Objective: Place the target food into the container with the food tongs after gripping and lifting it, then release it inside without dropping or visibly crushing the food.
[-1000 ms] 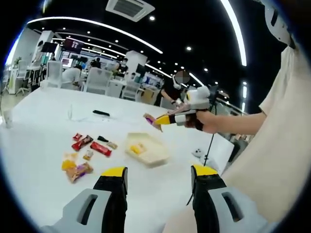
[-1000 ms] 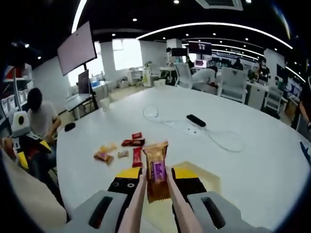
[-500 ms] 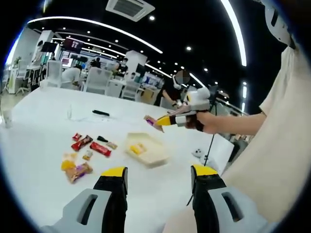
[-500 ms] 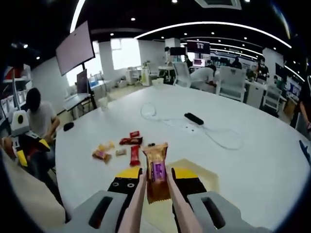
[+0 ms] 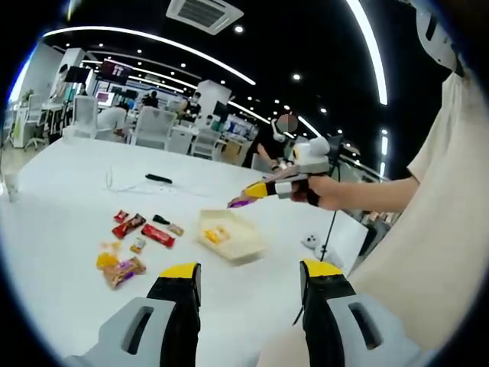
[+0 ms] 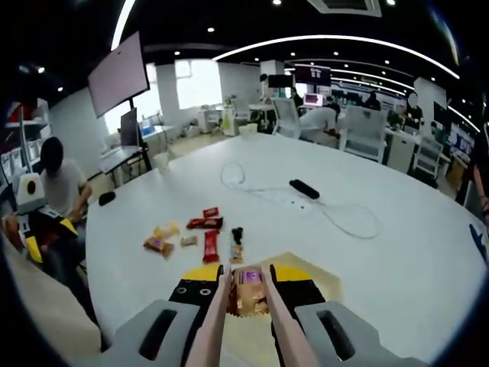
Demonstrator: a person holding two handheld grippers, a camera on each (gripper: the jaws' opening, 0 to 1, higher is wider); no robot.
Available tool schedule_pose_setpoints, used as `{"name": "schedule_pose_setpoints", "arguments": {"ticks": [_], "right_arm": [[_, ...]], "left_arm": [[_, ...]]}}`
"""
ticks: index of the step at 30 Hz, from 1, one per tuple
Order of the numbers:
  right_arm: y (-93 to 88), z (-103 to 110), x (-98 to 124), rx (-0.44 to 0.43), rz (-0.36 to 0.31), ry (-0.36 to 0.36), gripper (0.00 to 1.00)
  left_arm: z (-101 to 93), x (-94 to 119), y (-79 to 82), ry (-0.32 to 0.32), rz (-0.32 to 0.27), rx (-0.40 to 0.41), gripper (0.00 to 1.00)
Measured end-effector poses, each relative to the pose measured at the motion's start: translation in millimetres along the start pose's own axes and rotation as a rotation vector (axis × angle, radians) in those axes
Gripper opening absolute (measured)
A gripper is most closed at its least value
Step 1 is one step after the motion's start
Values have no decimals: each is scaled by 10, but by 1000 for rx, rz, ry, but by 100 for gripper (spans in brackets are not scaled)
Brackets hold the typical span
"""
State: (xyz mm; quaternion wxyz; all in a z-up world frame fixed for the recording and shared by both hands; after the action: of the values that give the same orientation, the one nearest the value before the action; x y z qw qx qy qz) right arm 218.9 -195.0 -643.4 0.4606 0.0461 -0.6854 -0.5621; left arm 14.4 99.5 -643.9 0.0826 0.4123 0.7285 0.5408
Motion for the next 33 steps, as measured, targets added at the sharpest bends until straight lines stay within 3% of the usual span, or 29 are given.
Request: {"name": "schedule_pose_setpoints", "arguments": {"ticks": [20, 33], "right_arm": [[19, -1, 5, 4, -1, -15, 24], [-6, 133, -57, 10, 11, 7, 25]], "left_arm": [[3, 31, -36, 7, -10, 11, 51], [15, 77, -70, 12, -12, 19, 51]]}}
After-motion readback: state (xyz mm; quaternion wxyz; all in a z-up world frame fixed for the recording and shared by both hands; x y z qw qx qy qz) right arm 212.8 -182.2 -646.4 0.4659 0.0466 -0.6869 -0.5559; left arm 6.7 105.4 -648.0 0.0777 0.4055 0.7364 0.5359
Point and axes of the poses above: the point that each gripper's makers call its tool centre point, and the gripper's own axes: x roughly backward along the fingers, z roughly to its left, y roughly out of its top, the point moved 10 cm from there along x, roughly backward along the fingers, and after that the axes turned 3 degrees about z, right-handed, at the moved point
